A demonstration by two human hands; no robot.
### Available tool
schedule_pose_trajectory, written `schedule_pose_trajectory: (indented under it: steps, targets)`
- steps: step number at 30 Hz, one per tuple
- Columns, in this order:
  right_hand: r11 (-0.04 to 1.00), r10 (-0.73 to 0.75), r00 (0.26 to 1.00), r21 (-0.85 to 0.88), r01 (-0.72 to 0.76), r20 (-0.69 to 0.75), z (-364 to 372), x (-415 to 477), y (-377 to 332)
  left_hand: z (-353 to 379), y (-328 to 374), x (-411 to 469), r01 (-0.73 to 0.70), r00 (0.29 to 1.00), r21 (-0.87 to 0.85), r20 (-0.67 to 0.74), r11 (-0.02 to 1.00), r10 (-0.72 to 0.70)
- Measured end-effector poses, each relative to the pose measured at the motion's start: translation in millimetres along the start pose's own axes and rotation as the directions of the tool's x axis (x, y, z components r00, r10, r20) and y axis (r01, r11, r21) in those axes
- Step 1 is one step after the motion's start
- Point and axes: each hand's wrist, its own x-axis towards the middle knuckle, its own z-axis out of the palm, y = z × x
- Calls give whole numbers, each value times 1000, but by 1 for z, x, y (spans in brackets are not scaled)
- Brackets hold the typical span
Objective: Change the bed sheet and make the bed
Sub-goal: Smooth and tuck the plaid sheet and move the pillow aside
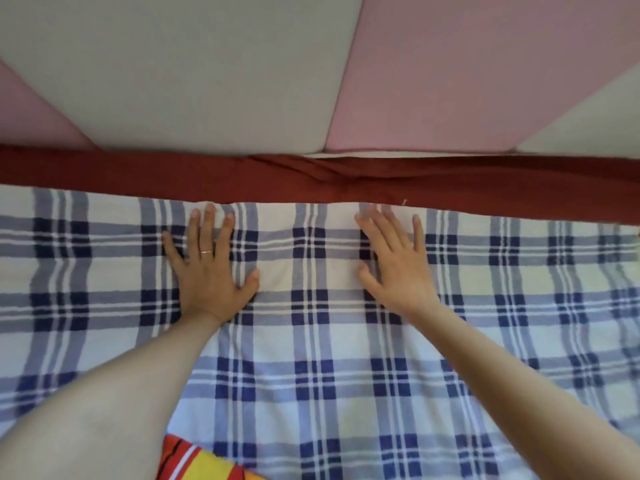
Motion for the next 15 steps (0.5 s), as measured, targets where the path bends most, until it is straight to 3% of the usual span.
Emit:
schedule_pose_trajectory:
  steps: [3, 5, 8, 10, 12, 15]
  targets:
    - [978, -67, 987, -186, 93, 144, -3, -3, 55, -1, 0, 2, -6, 1000, -7, -13, 1000, 6]
    - [964, 18, 988, -263, 23, 152, -9, -1, 73, 0, -3, 4, -14, 1000, -27, -24, 1000, 13]
    - [967, 218, 969, -163, -198, 118, -9, -22, 64, 0, -3, 3, -32, 999, -33, -37, 999, 31]
    - [982, 179, 976, -75, -171, 123, -2, -44, 45, 0, -2, 2, -22, 1000, -43, -1, 999, 22]
    - [992, 114, 983, -77, -103, 141, 3, -56, 38, -4, 0, 2, -11, 1000, -30, -8, 999, 11]
    - [990, 123, 985, -83, -114, 118, 14, -56, 39, -2, 0, -1, -12, 1000, -13, 13, 1000, 12]
